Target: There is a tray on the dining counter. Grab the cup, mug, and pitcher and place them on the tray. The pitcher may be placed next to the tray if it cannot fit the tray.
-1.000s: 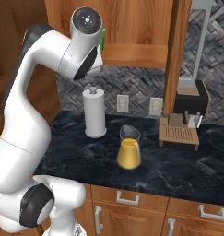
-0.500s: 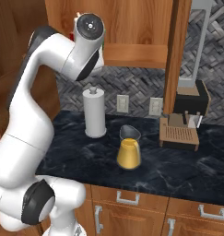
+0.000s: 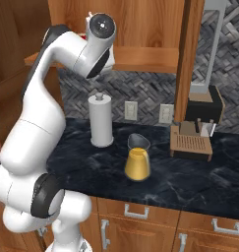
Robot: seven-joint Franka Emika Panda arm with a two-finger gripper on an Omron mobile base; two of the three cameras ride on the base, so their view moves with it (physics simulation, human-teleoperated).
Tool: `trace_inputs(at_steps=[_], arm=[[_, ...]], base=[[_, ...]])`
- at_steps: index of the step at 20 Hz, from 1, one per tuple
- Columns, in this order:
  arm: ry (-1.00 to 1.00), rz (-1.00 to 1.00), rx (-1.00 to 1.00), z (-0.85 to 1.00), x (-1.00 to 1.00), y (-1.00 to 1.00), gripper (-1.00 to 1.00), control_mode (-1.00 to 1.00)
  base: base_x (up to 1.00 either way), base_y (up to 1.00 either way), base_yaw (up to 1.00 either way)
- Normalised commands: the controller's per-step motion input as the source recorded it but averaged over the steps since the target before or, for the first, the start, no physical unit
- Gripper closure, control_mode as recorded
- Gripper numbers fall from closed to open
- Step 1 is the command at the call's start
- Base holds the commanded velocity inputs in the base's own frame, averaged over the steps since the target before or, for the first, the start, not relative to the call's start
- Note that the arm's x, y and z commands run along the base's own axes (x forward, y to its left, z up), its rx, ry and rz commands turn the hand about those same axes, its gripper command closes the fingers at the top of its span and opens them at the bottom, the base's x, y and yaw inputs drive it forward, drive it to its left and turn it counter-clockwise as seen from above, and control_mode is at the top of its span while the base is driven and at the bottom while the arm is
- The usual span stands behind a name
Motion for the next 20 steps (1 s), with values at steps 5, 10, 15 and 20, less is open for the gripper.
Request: trace_inputs(at_steps=[5, 10, 15, 20], arm=[[-0.01, -0.09, 0.00, 0.00, 0.50, 0.08, -1.00, -1.00], [-0.06, -0.12, 0.00, 0.00, 0.39, 0.01, -1.00, -1.00], [-0.01, -0.03, 0.01, 0.00, 0.17, 0.00, -1.00, -1.00], [0.00, 0.00, 0.00, 0.01, 0.25, 0.00, -1.00, -1.00]], base=[[0.00, 0.00, 0.00], [0.00, 0.00, 0.00], [0.00, 0.00, 0.00], [0.00, 0.00, 0.00]])
